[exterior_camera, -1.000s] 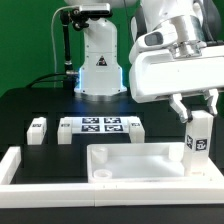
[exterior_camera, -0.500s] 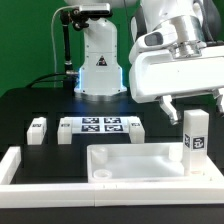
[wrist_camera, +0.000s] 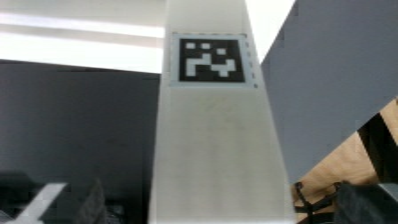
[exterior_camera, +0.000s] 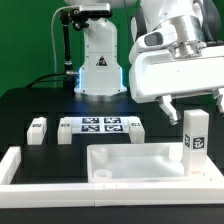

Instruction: Assemble desk

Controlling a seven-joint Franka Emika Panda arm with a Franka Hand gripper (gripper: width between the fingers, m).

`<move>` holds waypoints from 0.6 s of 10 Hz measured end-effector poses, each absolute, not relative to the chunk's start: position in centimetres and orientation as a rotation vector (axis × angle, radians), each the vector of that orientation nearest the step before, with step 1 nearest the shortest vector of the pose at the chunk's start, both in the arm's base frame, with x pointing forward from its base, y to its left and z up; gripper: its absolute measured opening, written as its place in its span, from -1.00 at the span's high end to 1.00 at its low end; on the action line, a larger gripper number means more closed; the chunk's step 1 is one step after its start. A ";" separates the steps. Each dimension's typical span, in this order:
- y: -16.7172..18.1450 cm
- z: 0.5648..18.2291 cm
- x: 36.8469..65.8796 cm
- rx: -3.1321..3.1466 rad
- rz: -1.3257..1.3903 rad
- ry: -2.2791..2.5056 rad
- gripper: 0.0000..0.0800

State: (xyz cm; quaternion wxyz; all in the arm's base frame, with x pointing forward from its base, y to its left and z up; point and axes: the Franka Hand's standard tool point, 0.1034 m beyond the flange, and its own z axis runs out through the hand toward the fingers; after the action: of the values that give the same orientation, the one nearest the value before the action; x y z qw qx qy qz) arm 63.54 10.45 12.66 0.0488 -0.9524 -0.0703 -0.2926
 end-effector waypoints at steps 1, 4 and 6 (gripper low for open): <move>10.5 13.1 63.8 -2.915 -0.836 -0.219 -0.62; 10.4 11.9 63.6 -2.944 -0.706 -0.222 -0.62; 11.0 11.6 63.5 -2.971 -0.467 -0.243 -0.62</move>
Offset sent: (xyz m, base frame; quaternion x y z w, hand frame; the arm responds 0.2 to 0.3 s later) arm 0.0063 -0.0043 -0.0116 -0.0053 -0.1229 0.0076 0.9924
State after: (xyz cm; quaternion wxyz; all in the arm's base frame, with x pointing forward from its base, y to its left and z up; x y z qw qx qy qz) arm 63.49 10.97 11.56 0.0622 -0.9828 -0.0803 -0.1544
